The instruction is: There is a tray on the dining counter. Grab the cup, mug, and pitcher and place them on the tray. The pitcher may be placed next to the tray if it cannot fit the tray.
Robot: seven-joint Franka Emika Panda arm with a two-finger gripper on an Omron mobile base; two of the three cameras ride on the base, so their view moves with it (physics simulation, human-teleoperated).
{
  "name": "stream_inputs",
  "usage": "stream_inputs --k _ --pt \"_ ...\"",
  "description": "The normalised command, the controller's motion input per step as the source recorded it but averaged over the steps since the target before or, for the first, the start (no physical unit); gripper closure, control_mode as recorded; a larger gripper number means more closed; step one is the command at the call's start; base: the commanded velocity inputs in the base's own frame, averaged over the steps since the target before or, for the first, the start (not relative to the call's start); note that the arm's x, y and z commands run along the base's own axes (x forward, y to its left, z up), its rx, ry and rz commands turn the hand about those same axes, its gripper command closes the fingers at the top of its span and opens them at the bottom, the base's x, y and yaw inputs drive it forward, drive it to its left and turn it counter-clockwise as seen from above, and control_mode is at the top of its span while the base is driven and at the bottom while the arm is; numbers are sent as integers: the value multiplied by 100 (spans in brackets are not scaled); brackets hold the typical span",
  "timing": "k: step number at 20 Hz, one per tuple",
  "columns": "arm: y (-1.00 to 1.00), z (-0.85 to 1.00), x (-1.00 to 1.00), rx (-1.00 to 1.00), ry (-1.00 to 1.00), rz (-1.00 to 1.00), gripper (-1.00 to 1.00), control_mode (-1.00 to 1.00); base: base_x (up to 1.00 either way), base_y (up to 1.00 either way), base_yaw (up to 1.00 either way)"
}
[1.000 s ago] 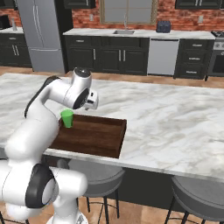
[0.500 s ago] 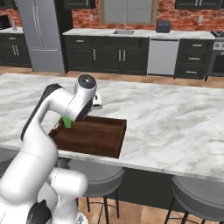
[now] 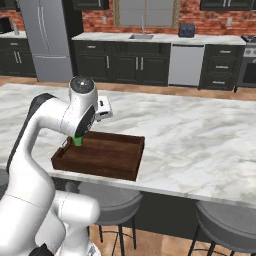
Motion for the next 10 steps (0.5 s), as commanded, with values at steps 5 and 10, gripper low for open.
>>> stream_inputs --k 5,10 --pt "-11 66 -68 -3 0 -12 -100 -100 0 0 0" --pt "6 41 -75 1 2 -24 -100 -100 0 0 0"
